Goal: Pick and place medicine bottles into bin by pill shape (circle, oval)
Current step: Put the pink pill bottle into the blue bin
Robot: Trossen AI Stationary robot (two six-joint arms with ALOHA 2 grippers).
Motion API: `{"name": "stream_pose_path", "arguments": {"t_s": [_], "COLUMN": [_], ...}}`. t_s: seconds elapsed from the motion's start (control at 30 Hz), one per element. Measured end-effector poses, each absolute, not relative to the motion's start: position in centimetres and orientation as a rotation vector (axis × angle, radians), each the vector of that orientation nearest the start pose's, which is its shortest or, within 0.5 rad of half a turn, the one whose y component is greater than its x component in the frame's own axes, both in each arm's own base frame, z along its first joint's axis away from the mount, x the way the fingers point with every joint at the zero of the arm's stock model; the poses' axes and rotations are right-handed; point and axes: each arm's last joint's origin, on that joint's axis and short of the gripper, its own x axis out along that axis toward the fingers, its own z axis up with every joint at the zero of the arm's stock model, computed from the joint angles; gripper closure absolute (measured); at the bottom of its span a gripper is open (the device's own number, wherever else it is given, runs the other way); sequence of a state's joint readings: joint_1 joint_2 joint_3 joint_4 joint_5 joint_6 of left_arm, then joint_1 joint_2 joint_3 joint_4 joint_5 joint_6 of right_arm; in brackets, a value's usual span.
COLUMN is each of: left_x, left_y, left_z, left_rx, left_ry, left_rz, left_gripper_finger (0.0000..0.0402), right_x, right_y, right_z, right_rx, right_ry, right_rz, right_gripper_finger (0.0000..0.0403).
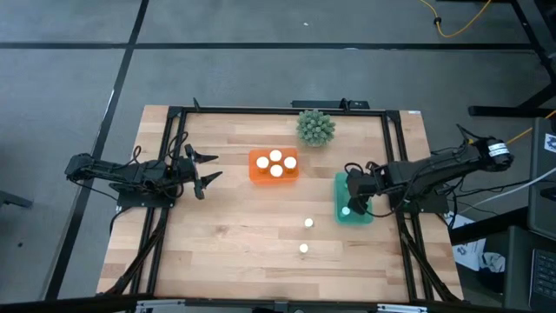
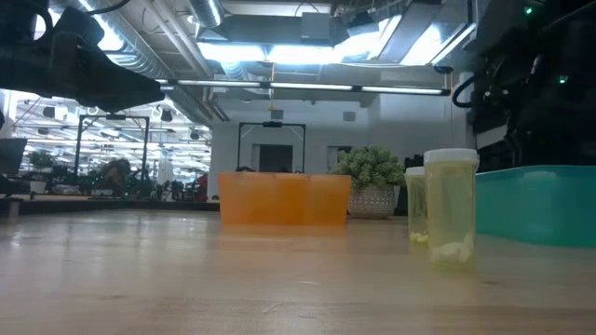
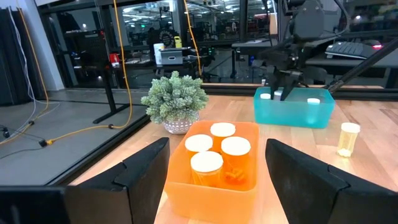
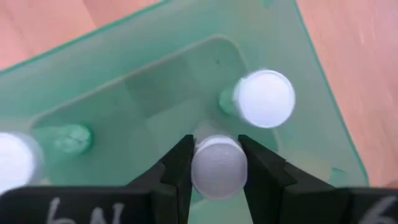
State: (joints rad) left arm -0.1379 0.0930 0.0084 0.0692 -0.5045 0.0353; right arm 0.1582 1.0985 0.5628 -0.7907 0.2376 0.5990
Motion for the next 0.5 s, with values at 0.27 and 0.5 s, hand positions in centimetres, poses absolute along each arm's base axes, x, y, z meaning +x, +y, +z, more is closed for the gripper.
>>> {"name": "stream_pose_path", "arguments": {"t_s": [0.27,0.5], "left_x": [10.04,10.04], "left_y": [0.02,0.02], "left_z": [16.57,16.57], "left_rx": [0.04,0.04], "left_ry": [0.021,0.021], "left_rz": [0.366,0.366], "left_gripper_finger": [0.0145,0.0145], "right_x": [16.39,16.45], "right_y": [1.15,1.01], "right_z": [17.19,17.21], "right_rx": [0.262,0.266], "right_ry": [1.23,1.225], "right_rz": [-0.473,-0.476], "right_gripper_finger": [0.0292,0.0271]}}
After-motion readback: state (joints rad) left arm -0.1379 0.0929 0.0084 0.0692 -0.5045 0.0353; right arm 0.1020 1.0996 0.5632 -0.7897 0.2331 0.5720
